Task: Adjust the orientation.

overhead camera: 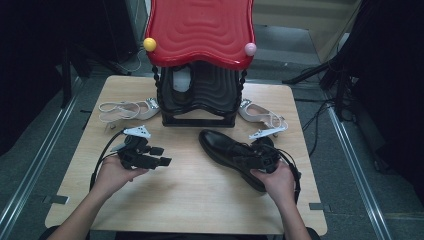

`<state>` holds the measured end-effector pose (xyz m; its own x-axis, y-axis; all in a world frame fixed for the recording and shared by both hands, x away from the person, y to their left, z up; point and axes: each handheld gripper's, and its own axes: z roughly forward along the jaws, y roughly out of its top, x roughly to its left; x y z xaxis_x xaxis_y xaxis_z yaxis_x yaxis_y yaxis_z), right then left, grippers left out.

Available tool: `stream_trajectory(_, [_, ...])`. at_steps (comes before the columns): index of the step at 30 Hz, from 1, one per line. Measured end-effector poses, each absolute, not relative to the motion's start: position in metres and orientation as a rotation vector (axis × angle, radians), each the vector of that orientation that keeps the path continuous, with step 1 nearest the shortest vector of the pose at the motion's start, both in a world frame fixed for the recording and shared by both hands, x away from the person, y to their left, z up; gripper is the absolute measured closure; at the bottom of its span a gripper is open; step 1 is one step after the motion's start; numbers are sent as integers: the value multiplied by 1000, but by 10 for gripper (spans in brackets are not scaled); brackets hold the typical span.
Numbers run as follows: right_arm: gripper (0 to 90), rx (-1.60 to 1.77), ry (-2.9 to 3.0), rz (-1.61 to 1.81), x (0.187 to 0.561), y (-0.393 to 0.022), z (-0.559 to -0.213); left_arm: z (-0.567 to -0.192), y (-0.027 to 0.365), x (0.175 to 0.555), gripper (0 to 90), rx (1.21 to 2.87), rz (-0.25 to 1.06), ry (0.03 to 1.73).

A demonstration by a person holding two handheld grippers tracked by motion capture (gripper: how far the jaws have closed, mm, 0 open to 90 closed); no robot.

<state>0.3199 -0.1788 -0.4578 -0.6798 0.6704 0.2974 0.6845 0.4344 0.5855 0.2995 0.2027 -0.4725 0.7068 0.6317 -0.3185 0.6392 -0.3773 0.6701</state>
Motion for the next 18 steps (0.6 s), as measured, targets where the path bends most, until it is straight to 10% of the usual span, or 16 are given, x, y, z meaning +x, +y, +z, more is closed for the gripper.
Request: stream_trajectory(18, [807,-1097,-2673,-1061,340,-99,-466,-477,209,296,424,2059,7,1014])
